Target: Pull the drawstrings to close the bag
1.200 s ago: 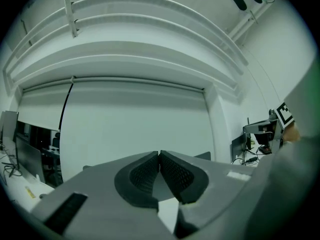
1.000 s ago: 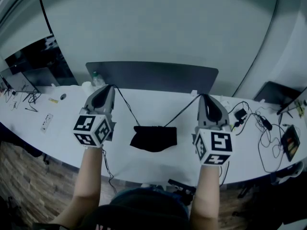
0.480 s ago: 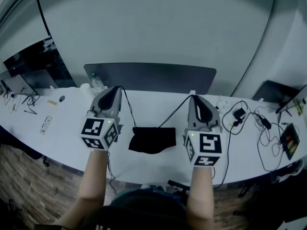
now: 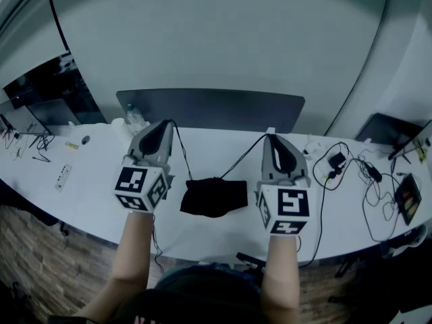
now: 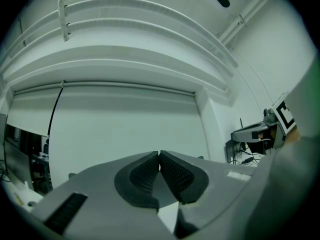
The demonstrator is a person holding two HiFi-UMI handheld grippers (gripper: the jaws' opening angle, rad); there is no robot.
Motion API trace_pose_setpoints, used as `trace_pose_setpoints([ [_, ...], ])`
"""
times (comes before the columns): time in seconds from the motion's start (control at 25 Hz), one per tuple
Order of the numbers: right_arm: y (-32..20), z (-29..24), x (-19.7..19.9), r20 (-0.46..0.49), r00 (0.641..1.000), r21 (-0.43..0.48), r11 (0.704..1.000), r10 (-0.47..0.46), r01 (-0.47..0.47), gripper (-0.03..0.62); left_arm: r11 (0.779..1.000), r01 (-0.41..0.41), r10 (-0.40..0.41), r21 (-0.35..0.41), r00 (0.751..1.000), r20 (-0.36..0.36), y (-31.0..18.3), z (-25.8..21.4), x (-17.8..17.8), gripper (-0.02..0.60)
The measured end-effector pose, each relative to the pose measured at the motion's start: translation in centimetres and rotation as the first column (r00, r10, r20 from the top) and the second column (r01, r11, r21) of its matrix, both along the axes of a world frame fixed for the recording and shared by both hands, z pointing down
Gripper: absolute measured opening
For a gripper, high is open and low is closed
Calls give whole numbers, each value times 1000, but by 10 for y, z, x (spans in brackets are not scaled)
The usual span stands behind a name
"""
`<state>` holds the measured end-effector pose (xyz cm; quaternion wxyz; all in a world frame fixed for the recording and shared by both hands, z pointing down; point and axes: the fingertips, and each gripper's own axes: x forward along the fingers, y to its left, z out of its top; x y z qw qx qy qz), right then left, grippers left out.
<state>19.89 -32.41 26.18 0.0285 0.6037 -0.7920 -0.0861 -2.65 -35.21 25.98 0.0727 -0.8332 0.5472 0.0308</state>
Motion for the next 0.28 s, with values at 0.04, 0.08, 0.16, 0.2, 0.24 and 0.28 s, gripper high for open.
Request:
trace_pose_setpoints([
  [0.04, -1, 0, -1, -4, 1000, 1, 1000, 0, 0, 9, 1000, -1, 1, 2, 1000, -2, -1, 0, 0, 12],
  [0.08, -2, 1, -2, -8, 1000, 1, 1000, -1, 1, 9, 1000, -3, 3, 4, 1000, -4, -2, -1, 0, 12],
  [0.16, -4, 2, -3, -15, 1000, -1, 1000, -2, 2, 9, 1000, -5, 5, 7, 1000, -7, -3, -1, 1, 12],
  [0.2, -5, 3, -4, -18, 1000, -2, 1000, -2, 2, 9, 1000, -6, 6, 9, 1000, -9, -4, -1, 2, 12],
  [0.24, -5, 4, -4, -20, 1000, -3, 1000, -3, 3, 9, 1000, -8, 8, 10, 1000, -11, -5, -1, 3, 12],
  [0.28, -6, 4, -4, -21, 1000, -4, 1000, -3, 3, 9, 1000, -10, 10, 12, 1000, -12, -5, -2, 3, 12],
])
